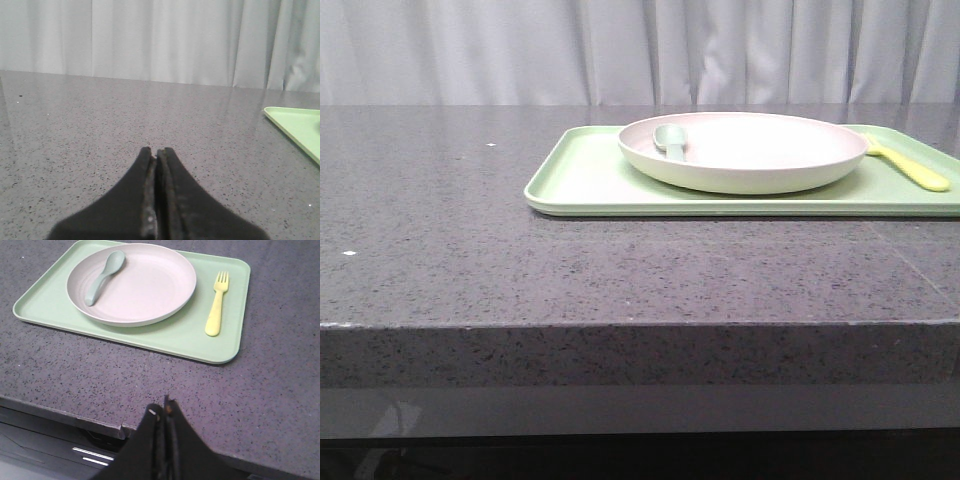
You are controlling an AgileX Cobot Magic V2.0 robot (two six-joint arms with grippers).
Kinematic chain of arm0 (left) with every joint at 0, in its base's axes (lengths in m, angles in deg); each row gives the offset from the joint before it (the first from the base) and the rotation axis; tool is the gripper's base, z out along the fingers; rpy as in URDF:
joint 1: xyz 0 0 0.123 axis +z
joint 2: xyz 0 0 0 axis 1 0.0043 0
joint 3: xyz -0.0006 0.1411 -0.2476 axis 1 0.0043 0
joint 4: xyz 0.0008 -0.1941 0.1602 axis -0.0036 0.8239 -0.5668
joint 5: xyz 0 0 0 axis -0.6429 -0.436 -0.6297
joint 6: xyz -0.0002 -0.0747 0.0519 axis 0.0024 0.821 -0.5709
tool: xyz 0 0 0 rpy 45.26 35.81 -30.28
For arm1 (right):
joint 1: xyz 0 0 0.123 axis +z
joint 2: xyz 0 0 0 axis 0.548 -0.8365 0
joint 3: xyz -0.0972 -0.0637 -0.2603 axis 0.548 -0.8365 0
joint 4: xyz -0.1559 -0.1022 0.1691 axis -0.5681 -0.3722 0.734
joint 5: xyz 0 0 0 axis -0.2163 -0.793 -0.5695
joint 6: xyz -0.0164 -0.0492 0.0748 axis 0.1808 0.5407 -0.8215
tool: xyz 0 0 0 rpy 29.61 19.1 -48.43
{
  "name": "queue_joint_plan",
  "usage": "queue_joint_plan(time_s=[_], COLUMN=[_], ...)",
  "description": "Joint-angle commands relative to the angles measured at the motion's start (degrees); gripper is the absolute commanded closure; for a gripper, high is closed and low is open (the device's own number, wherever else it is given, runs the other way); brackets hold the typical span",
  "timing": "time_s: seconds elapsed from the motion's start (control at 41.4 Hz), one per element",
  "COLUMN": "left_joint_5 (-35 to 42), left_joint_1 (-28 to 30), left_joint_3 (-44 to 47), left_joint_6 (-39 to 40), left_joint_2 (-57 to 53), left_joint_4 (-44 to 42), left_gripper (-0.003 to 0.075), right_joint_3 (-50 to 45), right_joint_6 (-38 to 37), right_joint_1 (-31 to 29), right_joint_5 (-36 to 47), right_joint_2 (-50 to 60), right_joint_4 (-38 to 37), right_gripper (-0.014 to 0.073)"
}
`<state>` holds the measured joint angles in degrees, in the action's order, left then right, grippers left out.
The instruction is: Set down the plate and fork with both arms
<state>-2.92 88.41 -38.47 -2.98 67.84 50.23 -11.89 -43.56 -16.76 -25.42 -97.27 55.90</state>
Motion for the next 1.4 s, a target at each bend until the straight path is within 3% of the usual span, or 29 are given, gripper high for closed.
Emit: queue_joint_plan(time_s=[0.0,0.459,0.725,0.991,1.087,1.377], left_joint_5=[5.00,5.00,5.00,5.00,5.00,5.00], left_joint_1=[-0.38,-0.38,-0.38,-0.38,-0.38,-0.38], left_joint_3=[0.57,0.57,0.57,0.57,0.57,0.57], left_joint_6=[-0.11,-0.11,-0.11,-0.11,-0.11,-0.11], left_joint_2=[-1.49,-1.49,-1.49,-1.49,-1.49,-1.38], left_joint_4=[0.49,0.49,0.49,0.49,0.49,0.49], left_gripper=[0.0741,0.0741,0.0741,0.0741,0.0741,0.0741], right_joint_3=[1.39,-0.06,-21.88,-39.99,-43.66,-43.40], right_joint_6=[0.57,0.57,0.57,0.57,0.57,0.22], right_joint_1=[-0.07,-0.63,-11.70,-15.66,-16.20,-16.25], right_joint_5=[4.32,5.56,30.99,53.33,57.92,56.98], right_joint_2=[-0.45,1.51,16.45,23.82,25.25,25.18], right_joint_4=[-0.62,-1.61,-1.97,-1.91,-1.80,-0.11], right_gripper=[0.0681,0.0681,0.0681,0.0681,0.0681,0.0681])
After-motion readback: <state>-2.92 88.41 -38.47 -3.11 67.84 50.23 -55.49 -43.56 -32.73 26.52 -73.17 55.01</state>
